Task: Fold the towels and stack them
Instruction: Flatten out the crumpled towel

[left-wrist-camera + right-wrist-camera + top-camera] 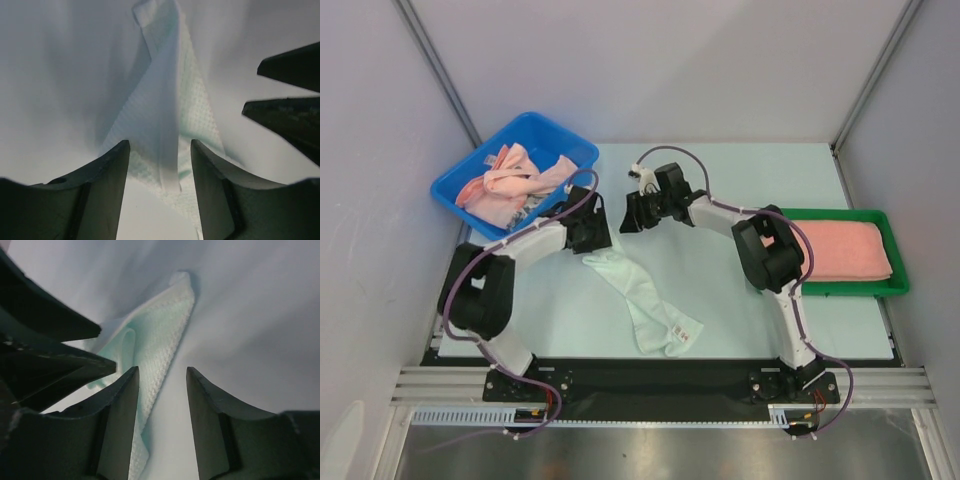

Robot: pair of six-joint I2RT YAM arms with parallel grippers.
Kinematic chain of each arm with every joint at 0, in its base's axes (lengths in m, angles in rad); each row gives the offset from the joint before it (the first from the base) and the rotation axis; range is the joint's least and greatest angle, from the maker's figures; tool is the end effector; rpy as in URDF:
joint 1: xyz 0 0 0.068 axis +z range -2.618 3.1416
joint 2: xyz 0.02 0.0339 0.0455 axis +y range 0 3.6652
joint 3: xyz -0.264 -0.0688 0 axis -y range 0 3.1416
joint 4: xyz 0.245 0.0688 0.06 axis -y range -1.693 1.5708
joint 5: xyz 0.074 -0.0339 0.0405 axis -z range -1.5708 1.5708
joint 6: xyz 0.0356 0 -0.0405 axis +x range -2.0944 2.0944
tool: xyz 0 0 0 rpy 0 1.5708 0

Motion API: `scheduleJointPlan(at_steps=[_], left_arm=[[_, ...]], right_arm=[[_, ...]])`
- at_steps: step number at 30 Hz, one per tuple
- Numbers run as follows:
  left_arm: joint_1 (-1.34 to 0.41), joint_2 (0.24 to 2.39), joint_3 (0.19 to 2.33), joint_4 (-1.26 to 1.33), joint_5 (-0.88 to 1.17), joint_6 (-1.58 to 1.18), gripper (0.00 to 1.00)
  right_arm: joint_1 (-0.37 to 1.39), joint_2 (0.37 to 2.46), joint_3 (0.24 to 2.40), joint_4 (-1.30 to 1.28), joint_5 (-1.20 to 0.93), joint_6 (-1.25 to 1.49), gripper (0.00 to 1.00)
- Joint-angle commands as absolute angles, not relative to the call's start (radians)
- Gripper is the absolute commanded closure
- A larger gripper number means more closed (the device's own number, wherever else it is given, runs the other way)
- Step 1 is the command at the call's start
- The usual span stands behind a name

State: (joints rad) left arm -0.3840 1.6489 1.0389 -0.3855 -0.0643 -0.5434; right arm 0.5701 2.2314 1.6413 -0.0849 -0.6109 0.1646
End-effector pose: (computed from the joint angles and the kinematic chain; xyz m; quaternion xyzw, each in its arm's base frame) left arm 0.3118 -0.1235 0.1936 -0.0854 0.9547 -0.0993 0.2674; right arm 0.4095 0.2868 0.1710 -0.3007 0.8158 0.4013 0.2881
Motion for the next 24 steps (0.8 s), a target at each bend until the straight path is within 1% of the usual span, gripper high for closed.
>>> scheduleJointPlan(at_steps=[1,3,4,5,6,7,9,10,11,14,17,19,20,22,23,24], left_arm=[[-0.383,1.733,1.176,-0.388,-0.089,-0.491,0.43],[-0.374,1.813,1.23,-0.417,-0.098,-0.46,0.53],[-0.373,1.833,1.274,-0.435,-0.088,-0.443,0.72],[-0.371,1.847,1.29,-0.445,-0.078,-0.428,0.84],[-0.37,1.858,1.301,-0.449,-0.065,-0.395,0.93],[-0.37,1.85,1.29,-0.425,-0.01,-0.376,0.99],[-0.367,1.807,1.244,-0.37,0.093,-0.336,1.0],[-0.367,1.751,1.188,-0.297,0.2,-0.324,1.0],[-0.367,1.727,1.163,-0.272,0.242,-0.319,1.0],[-0.367,1.678,1.109,-0.213,0.397,-0.296,1.0],[-0.367,1.681,1.086,-0.201,0.51,-0.275,1.0],[-0.367,1.675,1.045,-0.174,0.547,-0.27,1.0],[-0.365,1.652,1.026,-0.154,0.614,-0.27,1.0],[-0.368,1.62,0.971,-0.08,0.672,-0.285,1.0],[-0.371,1.591,0.959,-0.059,0.743,-0.29,1.0],[-0.382,1.579,0.951,-0.039,0.779,-0.298,1.0]], right_arm=[[0.557,2.253,1.668,0.066,-0.739,0.164,0.52],[0.554,2.226,1.619,0.107,-0.759,0.166,0.52],[0.551,2.215,1.562,0.145,-0.759,0.161,0.52],[0.551,2.2,1.539,0.156,-0.755,0.15,0.51],[0.549,2.174,1.52,0.16,-0.753,0.137,0.5],[0.54,2.16,1.497,0.164,-0.753,0.102,0.49],[0.529,2.128,1.442,0.181,-0.774,0.072,0.44],[0.516,2.12,1.425,0.21,-0.79,0.054,0.41],[0.506,2.114,1.396,0.225,-0.805,0.048,0.39],[0.47,2.117,1.391,0.255,-0.873,0.051,0.34],[0.44,2.138,1.391,0.307,-0.91,0.074,0.32],[0.436,2.169,1.42,0.324,-0.948,0.077,0.32],[0.434,2.18,1.433,0.325,-0.965,0.077,0.32],[0.431,2.2,1.459,0.35,-1.02,0.093,0.33],[0.425,2.212,1.459,0.368,-1.047,0.112,0.33],[0.408,2.212,1.454,0.429,-1.093,0.167,0.33]])
